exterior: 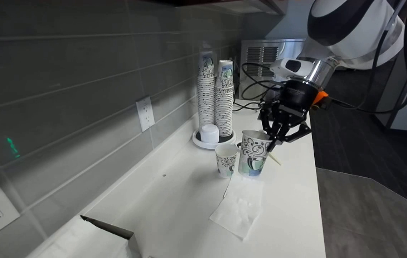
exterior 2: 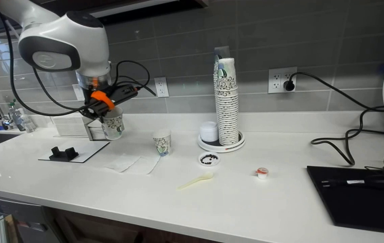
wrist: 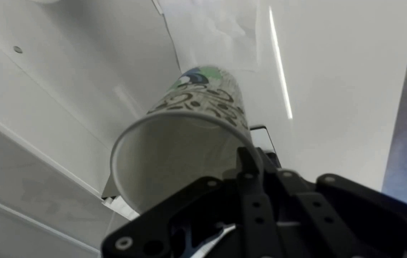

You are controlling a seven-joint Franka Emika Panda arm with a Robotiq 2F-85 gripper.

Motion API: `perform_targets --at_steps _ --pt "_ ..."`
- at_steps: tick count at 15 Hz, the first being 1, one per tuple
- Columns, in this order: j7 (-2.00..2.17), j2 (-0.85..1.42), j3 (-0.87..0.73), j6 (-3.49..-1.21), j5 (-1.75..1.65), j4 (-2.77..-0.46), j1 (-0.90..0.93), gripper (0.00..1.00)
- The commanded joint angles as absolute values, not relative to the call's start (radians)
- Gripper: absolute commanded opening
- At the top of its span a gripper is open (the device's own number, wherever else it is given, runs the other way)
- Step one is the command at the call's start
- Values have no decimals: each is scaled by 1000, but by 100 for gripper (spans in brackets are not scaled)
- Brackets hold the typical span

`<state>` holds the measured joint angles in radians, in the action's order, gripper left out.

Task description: Pour the contents from the right cup onto the paper towel

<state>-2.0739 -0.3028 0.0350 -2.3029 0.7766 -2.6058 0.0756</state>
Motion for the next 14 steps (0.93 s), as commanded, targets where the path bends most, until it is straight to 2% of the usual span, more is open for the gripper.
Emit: perform_targets --at_steps 1,7,14 --pt "-2009 -250 -30 -2135 767 -2530 72 1" --pt "-1966 -17 -105 -1865 819 -2339 24 1" --pt "-1853 227 -84 -1749 920 -2161 -52 1"
